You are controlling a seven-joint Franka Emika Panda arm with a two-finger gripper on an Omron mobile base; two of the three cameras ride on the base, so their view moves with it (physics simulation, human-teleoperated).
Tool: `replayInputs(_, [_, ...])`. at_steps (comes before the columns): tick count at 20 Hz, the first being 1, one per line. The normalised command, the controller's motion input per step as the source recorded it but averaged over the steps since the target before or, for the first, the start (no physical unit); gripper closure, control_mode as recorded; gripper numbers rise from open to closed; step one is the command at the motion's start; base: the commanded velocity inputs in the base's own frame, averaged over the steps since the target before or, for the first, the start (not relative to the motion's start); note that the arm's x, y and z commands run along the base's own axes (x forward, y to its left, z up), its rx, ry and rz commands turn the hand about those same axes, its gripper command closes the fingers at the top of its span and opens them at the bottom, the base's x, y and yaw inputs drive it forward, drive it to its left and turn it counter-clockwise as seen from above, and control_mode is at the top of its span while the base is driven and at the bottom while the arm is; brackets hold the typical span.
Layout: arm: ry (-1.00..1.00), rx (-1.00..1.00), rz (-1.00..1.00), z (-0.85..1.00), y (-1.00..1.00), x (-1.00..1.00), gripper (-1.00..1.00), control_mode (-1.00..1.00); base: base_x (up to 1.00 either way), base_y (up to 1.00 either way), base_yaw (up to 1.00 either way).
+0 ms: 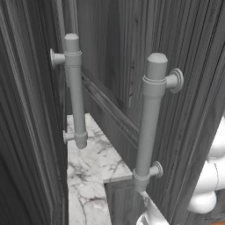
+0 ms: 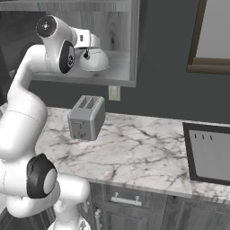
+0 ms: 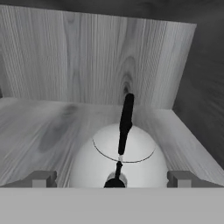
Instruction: Open the cabinet, pick the kettle from the cabinet, and place it in the sink.
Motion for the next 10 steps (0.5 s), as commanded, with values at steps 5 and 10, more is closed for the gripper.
replayInputs(5, [0.00,0.00,0.00,-0.03,-0.01,0.27,-1.00,-1.00,0.00,0.00,0.00])
replayInputs(10, [-0.01,0.00,0.00,-0.02,-0.05,0.22,-1.00,-1.00,0.00,0.00,0.00])
